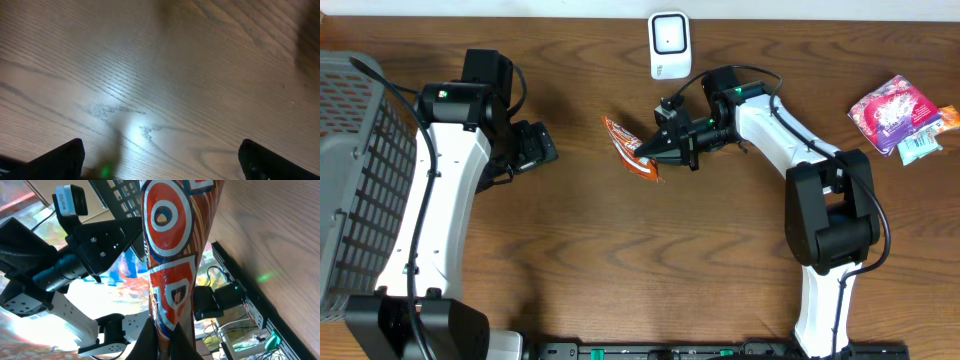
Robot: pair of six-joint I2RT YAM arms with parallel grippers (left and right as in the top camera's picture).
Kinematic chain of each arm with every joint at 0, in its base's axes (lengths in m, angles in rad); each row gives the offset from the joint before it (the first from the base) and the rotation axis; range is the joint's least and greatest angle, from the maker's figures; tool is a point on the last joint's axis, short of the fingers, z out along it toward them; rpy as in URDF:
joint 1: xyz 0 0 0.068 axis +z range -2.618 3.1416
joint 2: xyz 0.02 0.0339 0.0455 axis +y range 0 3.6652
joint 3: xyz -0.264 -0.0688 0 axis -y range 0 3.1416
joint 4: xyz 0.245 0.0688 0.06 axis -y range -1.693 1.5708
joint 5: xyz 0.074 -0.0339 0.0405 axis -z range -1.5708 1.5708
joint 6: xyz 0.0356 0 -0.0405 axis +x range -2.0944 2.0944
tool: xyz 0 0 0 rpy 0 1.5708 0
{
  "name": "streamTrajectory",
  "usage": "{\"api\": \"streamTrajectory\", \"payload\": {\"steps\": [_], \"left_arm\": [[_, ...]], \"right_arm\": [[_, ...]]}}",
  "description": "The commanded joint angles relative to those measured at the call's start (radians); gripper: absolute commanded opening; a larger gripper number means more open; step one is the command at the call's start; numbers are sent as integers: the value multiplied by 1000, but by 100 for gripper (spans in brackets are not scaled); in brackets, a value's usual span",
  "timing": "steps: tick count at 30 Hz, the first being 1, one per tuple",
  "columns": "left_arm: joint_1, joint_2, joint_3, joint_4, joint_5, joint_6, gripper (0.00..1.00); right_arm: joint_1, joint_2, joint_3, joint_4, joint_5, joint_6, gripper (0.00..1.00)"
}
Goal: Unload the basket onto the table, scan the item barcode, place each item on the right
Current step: 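Hold the red TOP bar up to the white scanner window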
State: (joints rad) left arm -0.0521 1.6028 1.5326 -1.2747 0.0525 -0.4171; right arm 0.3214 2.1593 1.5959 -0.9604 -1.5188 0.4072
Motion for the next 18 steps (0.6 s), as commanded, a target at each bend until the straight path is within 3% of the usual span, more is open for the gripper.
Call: {"api": "streamTrajectory", "payload": {"steps": [1, 6, 9, 14, 18], "left_arm": [[2, 5, -2, -1, -12, 13, 98], [2, 5, -2, -1, -12, 13, 98], [2, 5, -2, -1, -12, 13, 98], [2, 5, -2, -1, -12, 13, 98], [2, 5, -2, -1, -12, 13, 98]], "right_arm": [[23, -37, 18, 0, -42, -23, 1], [53, -37, 18, 26, -26, -18, 1], [65, -37, 19, 106, 50, 58, 1], [66, -37, 26, 386, 411, 291, 2], [65, -37, 84, 619, 757, 323, 1]]}}
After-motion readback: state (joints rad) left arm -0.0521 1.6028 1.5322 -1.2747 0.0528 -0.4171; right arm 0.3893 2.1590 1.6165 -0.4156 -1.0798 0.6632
